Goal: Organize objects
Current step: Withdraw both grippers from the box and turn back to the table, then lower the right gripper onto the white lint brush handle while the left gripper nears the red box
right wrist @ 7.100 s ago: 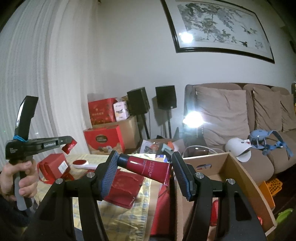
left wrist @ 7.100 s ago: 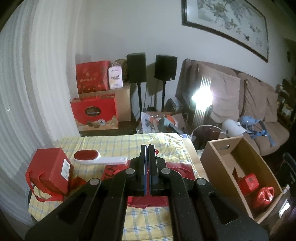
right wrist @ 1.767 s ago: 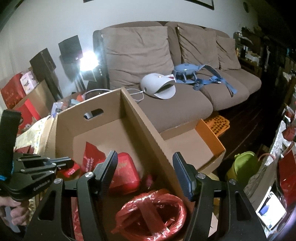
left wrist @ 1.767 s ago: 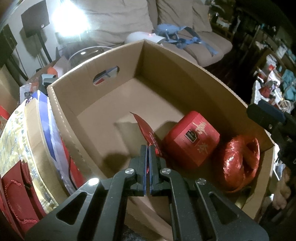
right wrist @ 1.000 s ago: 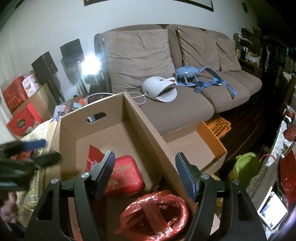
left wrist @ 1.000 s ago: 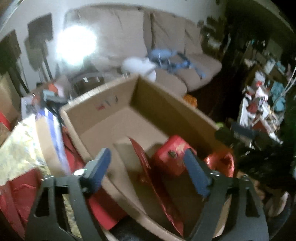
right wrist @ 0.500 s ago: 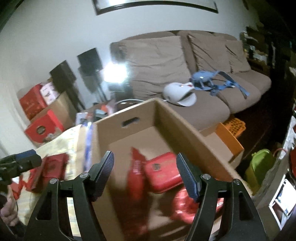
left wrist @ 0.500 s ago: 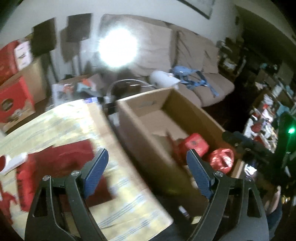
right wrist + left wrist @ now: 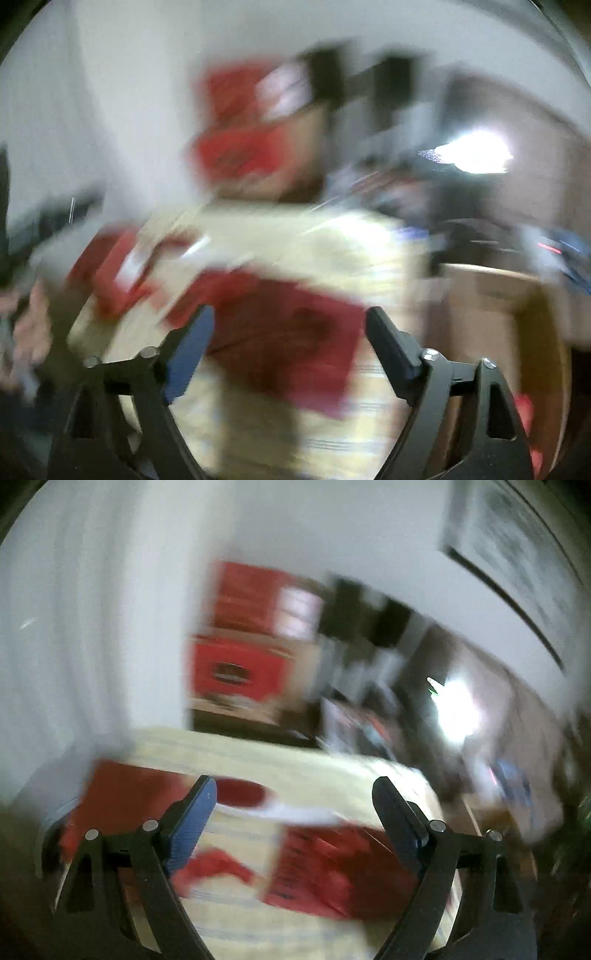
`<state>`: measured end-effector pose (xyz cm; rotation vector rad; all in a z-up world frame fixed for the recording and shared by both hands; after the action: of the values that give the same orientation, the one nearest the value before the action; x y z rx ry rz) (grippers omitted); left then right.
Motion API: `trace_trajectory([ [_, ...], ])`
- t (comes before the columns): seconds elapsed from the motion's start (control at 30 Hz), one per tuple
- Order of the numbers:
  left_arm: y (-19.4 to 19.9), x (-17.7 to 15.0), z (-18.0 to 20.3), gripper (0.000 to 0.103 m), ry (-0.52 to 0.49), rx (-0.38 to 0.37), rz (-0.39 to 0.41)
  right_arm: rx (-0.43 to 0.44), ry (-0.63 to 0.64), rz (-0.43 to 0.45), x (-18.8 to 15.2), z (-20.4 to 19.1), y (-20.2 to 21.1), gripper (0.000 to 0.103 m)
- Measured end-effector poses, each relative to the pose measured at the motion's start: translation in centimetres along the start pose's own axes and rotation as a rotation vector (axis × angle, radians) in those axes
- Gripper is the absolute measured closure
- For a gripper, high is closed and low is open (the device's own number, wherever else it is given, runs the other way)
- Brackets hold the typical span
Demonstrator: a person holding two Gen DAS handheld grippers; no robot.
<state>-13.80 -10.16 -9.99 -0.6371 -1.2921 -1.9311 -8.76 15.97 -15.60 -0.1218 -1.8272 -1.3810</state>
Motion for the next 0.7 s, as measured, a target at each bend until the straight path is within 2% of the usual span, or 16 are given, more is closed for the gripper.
trace_trajectory([
  [0.03, -0.1, 0.7, -2.2, 0.020, 0.034, 0.036, 0.012, 0.070, 0.040, -0.040, 1.3, -1.9, -2.4, 0.020],
  [0.13, -0.6, 1.7, -6.8, 0.020, 0.074, 0.091, 0.003, 0.156, 0.153, -0.145, 4.5, -6.0, -8.1, 0.019],
  [0.23, -0.6, 2.0, -9.9, 0.020, 0.080, 0.128, 0.004, 0.130, 0.300, -0.232, 6.3, -8.8, -12.5, 0.019],
  [0.33, -1.4, 1.7, -11.6, 0.020, 0.075, 0.140, -0.012, 0.122, 0.467, -0.339, 6.4, -10.8, -16.0, 0.016],
  [0.4, -1.5, 1.6, -12.4, 0.020, 0.077, 0.140, -0.021, 0.119, 0.538, -0.370, 6.1, -10.8, -17.9, 0.016],
  [0.53, -1.2, 1.5, -12.8, 0.020, 0.057, 0.152, -0.007, 0.029, 0.645, -0.412, 6.3, -10.2, -21.6, 0.016],
  [0.6, -1.1, 1.5, -12.8, 0.020, 0.051, 0.150, -0.010, 0.006, 0.680, -0.437, 6.1, -10.1, -23.2, 0.024],
  [0.67, -1.3, 1.4, -13.0, 0.020, 0.049, 0.160, -0.014, 0.019, 0.682, -0.479, 5.7, -9.9, -24.4, 0.029],
  [0.7, -1.3, 1.4, -13.2, 0.020, 0.052, 0.173, -0.014, 0.047, 0.656, -0.482, 5.6, -10.0, -24.4, 0.044],
])
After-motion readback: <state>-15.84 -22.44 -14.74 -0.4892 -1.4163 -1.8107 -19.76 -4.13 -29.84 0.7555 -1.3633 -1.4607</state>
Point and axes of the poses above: each gripper's, at about its wrist camera, not at the fingertips, and y roughly against the way its jaws point, z to its right, x to its top, the point moved 6 cm from there along -y, roughly the way its jaws point, and after that the axes turned 7 degrees about y, right-handed, at the moved point
